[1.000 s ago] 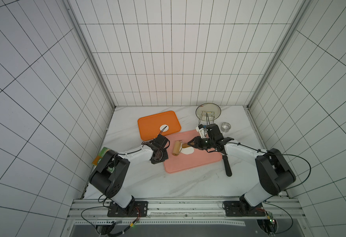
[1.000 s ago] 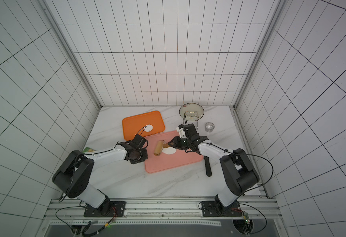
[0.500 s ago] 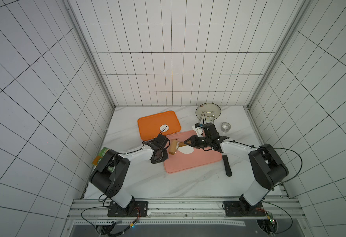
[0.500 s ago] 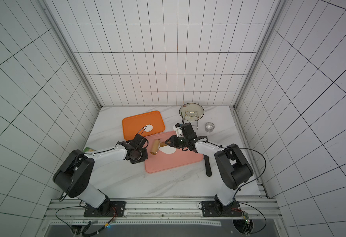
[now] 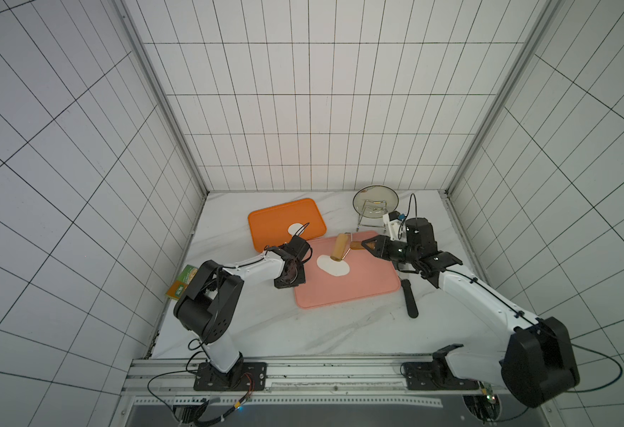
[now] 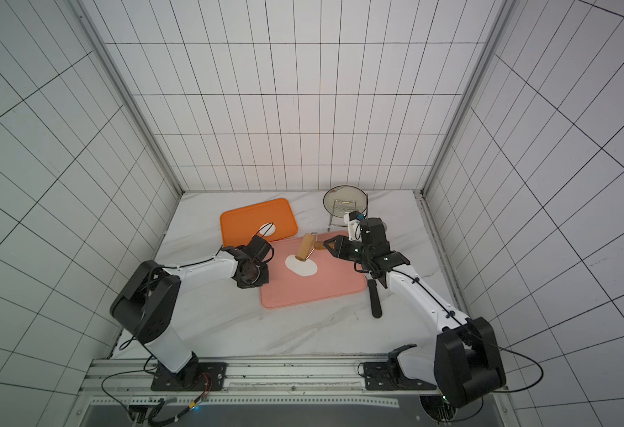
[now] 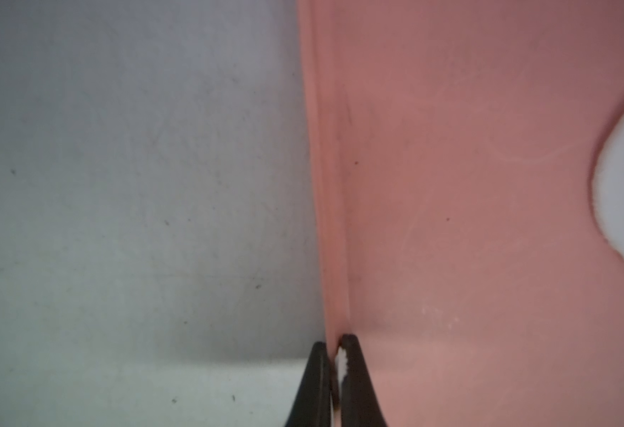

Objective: Roll out the dumpling wrappers from the dough
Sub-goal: Flatten out the dough on the work surface.

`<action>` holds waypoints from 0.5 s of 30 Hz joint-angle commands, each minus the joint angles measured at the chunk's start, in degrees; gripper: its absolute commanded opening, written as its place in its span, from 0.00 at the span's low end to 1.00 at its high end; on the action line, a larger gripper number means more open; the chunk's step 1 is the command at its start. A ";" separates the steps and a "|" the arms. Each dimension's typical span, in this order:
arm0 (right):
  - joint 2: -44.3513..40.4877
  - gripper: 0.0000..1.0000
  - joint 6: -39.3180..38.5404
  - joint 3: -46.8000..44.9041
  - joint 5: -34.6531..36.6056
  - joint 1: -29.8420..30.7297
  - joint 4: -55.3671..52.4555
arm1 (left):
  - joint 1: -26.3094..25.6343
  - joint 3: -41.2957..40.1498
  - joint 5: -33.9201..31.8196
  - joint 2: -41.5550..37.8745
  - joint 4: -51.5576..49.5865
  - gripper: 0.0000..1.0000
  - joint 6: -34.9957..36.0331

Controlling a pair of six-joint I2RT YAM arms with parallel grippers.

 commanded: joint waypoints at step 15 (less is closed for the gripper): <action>-1.72 0.00 -3.99 0.12 2.80 -0.37 -6.34 | -3.85 -10.23 8.70 -9.74 -0.25 0.42 -4.15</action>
